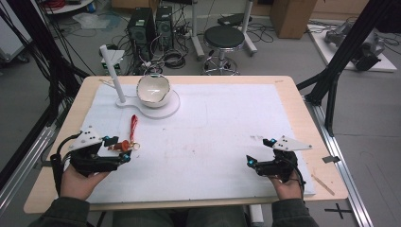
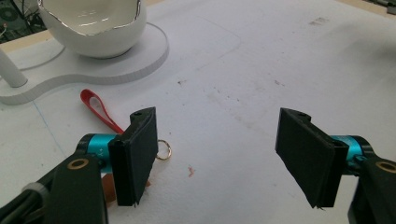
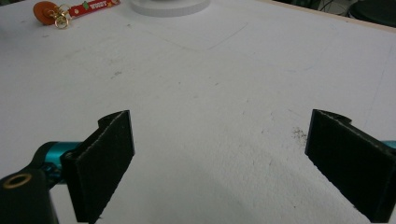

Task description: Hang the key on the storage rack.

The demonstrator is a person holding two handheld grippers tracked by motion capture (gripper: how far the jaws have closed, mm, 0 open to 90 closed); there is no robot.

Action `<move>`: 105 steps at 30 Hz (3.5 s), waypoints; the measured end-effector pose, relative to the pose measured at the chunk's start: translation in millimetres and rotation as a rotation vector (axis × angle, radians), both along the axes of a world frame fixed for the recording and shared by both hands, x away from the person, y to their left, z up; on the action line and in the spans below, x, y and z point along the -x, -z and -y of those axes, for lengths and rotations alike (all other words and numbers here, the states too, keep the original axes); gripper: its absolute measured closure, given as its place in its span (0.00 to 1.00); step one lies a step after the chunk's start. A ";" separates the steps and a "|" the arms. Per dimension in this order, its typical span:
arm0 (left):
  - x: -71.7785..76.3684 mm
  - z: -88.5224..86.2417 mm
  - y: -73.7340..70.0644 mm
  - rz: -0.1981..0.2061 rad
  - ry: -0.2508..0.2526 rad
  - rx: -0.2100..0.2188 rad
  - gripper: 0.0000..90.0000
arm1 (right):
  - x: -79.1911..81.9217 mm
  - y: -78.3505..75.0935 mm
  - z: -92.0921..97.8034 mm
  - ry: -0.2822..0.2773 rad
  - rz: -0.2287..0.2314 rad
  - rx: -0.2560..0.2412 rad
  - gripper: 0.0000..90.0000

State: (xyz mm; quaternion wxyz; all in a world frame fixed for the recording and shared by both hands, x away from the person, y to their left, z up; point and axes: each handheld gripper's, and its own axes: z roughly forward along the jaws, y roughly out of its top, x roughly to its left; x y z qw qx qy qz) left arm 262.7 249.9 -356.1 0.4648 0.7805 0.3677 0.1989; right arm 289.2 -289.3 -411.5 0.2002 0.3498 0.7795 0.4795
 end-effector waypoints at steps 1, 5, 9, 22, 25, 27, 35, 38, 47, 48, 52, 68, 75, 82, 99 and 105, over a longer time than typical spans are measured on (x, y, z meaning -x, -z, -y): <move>-1.2 0.1 0.1 -0.006 -0.003 0.001 0.33 | -0.1 0.1 0.0 0.000 -0.002 0.000 0.08; -5.6 0.8 1.3 -0.011 -0.007 0.005 0.33 | -0.3 0.2 0.3 -0.001 -0.003 0.003 0.08; -8.7 0.6 2.2 -0.014 -0.009 0.006 0.34 | -0.6 0.2 0.2 -0.002 -0.002 0.000 0.08; -31.0 -5.0 5.6 -0.043 -0.056 0.009 0.36 | -2.4 0.2 -2.5 -0.009 -0.007 -0.002 0.08; -37.4 -5.7 6.0 -0.051 -0.067 -0.011 0.37 | -2.8 0.1 -3.2 -0.012 -0.004 -0.002 0.08; -41.8 -5.5 6.1 -0.057 -0.074 -0.016 0.37 | -2.9 0.3 -3.5 -0.015 -0.002 -0.001 0.08; -60.5 -6.0 9.6 -0.084 -0.107 -0.041 0.38 | -3.1 0.6 -1.7 -0.016 0.000 -0.008 0.08; -68.1 -6.1 10.3 -0.096 -0.121 -0.039 0.40 | -3.3 1.0 -1.5 -0.016 -0.006 -0.013 0.08; -89.2 -5.2 11.1 -0.119 -0.160 -0.046 0.42 | -5.1 1.3 -1.9 -0.019 -0.004 -0.018 0.08; -91.6 -5.3 10.8 -0.120 -0.167 -0.051 0.42 | -5.0 1.2 -1.9 -0.021 -0.004 -0.018 0.08; -98.5 -3.4 13.0 -0.130 -0.181 -0.057 0.44 | -4.9 1.4 -1.9 -0.021 -0.008 -0.019 0.08; -121.8 -3.4 34.8 -0.227 -0.226 -0.098 0.55 | -4.9 1.6 -0.3 -0.021 -0.011 -0.025 0.08; -127.3 0.8 44.6 -0.258 -0.252 -0.099 0.59 | -6.1 1.5 0.0 -0.025 -0.011 -0.030 0.08; -131.7 3.1 54.5 -0.294 -0.268 -0.107 0.62 | -6.6 1.6 0.0 -0.031 -0.007 -0.031 0.08; -135.8 9.3 63.9 -0.331 -0.306 -0.144 0.76 | -6.3 1.5 0.5 -0.028 -0.003 -0.034 0.08; -136.6 12.0 65.9 -0.338 -0.316 -0.158 0.81 | -6.4 1.4 0.6 -0.028 -0.003 -0.036 0.08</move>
